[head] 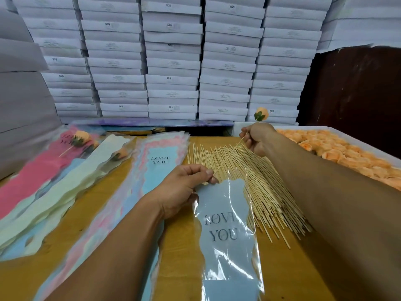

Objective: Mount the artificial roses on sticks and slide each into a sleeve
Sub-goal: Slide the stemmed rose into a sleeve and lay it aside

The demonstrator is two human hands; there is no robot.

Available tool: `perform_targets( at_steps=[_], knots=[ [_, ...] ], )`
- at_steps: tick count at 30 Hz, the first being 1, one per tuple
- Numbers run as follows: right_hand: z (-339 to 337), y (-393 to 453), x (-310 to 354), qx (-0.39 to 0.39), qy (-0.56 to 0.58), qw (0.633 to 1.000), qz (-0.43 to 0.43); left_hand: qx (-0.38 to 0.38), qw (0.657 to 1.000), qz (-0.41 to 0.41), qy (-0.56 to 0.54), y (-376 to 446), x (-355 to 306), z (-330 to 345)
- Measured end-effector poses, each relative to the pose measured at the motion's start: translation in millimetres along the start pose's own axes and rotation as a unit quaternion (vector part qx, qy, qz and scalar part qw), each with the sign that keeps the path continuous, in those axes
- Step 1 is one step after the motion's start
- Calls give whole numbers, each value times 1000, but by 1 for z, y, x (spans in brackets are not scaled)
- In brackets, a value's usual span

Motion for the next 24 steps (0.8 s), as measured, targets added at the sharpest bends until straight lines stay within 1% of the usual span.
perform_targets(
  at_steps=[6,11,19,22,24],
  knots=[
    [5,-8,0,36,-21,999,8,-15,999,3,28,0,0,0],
    [19,-19,-8,85,-60,995,10,-49,998,6,33,2,1,0],
    [33,-61,-31,196,-85,977,18,-100,995,6,20,4,1,0],
    [33,-78,-39,235,-112,965,15,-110,994,4,-8,4,1,0],
    [33,-89,-44,270,-91,958,17,-116,993,13,-29,5,1,1]
  ],
)
Point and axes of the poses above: each hand's wrist, its own y-axis towards the middle knuckle, its own z-axis out of the palm, x = y × z, the point moved 1 cm from there along y, towards the middle knuckle, and after that the axes turned 7 degrees about -y, right-handed, at the moved point
